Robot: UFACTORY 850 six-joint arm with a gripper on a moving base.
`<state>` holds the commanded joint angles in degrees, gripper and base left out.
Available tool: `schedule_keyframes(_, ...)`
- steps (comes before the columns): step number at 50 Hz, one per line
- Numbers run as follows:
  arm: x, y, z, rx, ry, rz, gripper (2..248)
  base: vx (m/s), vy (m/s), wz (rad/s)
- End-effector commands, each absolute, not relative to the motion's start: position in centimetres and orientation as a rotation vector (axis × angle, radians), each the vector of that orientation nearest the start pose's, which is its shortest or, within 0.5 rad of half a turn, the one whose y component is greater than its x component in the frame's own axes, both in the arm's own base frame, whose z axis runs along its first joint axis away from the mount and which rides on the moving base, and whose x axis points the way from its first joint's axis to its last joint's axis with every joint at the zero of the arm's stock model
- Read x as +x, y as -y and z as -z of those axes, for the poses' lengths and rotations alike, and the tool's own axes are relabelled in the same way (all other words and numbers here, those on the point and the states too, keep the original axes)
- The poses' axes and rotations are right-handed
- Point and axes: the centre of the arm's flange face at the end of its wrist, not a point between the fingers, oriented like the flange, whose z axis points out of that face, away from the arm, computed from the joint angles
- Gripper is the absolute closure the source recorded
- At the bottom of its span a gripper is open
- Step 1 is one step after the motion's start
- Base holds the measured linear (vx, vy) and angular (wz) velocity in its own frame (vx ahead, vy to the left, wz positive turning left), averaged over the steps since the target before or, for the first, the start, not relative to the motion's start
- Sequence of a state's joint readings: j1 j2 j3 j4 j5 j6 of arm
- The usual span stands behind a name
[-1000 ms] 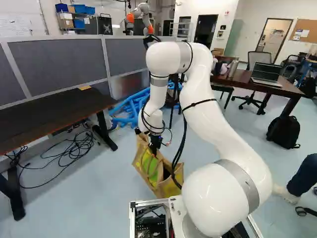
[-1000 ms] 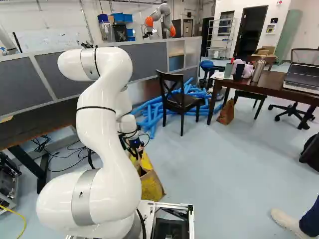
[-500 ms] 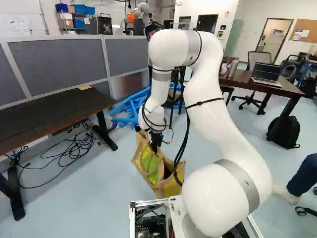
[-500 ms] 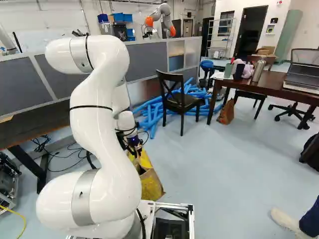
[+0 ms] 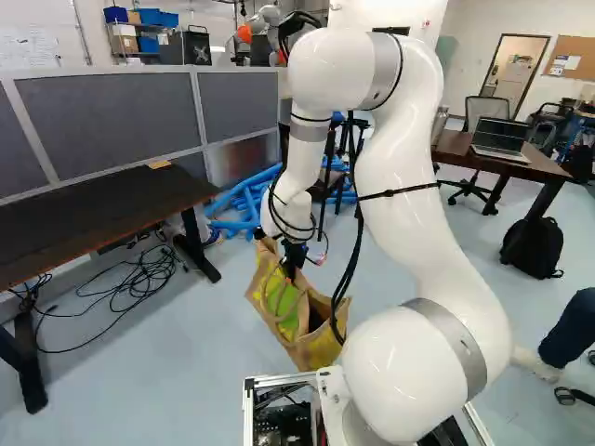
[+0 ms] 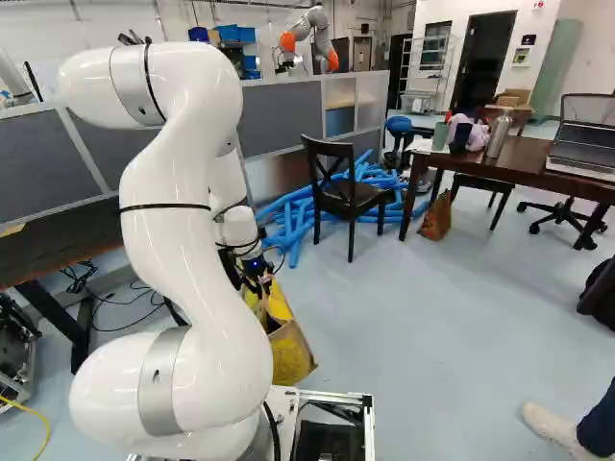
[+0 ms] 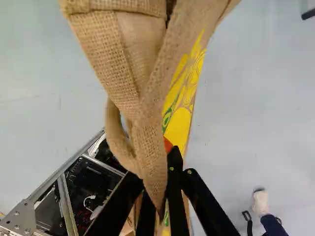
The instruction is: Pick up the bag on the ground and place it on the table
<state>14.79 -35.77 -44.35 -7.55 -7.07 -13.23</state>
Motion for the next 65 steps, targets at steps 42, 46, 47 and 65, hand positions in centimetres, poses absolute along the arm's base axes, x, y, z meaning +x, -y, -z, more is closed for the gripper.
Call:
schedule_keyframes(42,42.2,-8.7,-25.5,-3.049,0.890,0.018,226,0.000,0.000,0.000)
schedule_keyframes(46,42.2,-8.4,-26.2,-3.054,0.879,0.014,226,0.000,0.000,0.000)
schedule_keyframes(47,42.2,-8.3,-26.3,-3.056,0.877,0.012,226,0.000,0.000,0.000)
schedule_keyframes(65,42.1,-6.9,-29.1,-3.077,0.829,-0.004,226,0.000,0.000,0.000)
